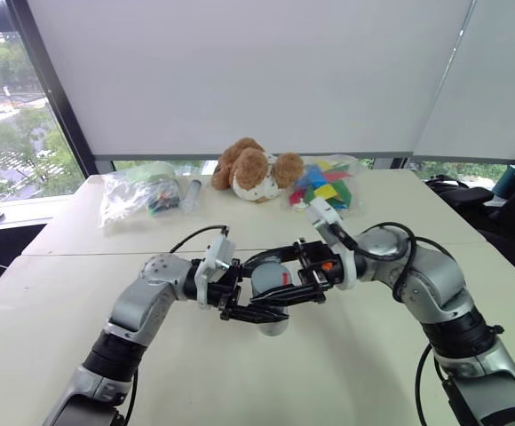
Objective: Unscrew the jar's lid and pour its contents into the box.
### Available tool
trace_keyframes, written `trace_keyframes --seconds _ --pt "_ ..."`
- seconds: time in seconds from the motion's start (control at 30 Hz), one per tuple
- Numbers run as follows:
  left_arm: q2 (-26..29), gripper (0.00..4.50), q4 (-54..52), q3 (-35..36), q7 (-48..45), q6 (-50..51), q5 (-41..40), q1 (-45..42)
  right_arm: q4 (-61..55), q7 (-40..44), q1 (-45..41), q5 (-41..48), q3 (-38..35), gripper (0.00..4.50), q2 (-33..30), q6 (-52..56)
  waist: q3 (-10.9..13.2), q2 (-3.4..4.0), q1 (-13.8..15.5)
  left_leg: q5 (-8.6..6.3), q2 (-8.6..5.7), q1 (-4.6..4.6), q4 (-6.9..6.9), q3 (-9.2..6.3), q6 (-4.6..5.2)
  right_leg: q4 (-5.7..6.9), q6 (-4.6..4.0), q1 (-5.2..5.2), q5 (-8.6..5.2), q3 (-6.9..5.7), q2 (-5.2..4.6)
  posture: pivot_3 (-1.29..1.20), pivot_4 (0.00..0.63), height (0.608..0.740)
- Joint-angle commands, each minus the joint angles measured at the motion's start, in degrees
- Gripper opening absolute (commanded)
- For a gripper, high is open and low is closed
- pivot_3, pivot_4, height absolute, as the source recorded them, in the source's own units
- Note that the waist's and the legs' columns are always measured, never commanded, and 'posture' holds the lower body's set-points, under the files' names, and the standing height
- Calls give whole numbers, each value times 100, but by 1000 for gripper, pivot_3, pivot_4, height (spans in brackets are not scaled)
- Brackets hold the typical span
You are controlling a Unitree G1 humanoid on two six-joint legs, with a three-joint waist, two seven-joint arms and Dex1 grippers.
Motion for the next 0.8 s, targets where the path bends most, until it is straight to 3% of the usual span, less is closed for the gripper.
trace_keyframes --seconds 0.03,0.07,0.2,0.37,0.67,0.8 --pt "99 2452 -130 273 108 61 -143 65 -237 -29 48 194 -296 4196 106 -83 0 0 -3 0 1 0 0 -1 0 0 0 0 0 0 0 0 150 740" --pt "105 2452 -144 278 121 78 -151 68 -220 -101 70 149 -374 4370 209 -275 0 0 -5 0 1 0 0 -1 0 0 0 0 0 0 0 0 150 740" --pt "173 2452 -159 387 207 137 -137 104 -245 -378 185 142 -728 4370 490 -706 0 0 -1 0 2 0 0 0 0 0 1 0 0 0 1 0 150 740" --pt "358 2452 -25 611 488 150 -42 232 -416 -621 559 -58 -1003 4370 184 -742 0 0 13 0 0 -1 0 -1 0 -1 1 1 1 0 -4 0 150 740" --pt "198 2452 16 641 1314 160 243 280 -906 -2443 644 -677 -569 4370 785 -244 0 0 -6 0 3 0 -4 1 0 5 1 -6 1 2 -1 0 150 740" --pt "186 2452 57 600 1323 151 252 258 -923 -2741 629 -846 -381 4370 953 -117 0 0 6 0 2 -1 -3 1 0 5 0 -6 0 2 -4 0 150 740"
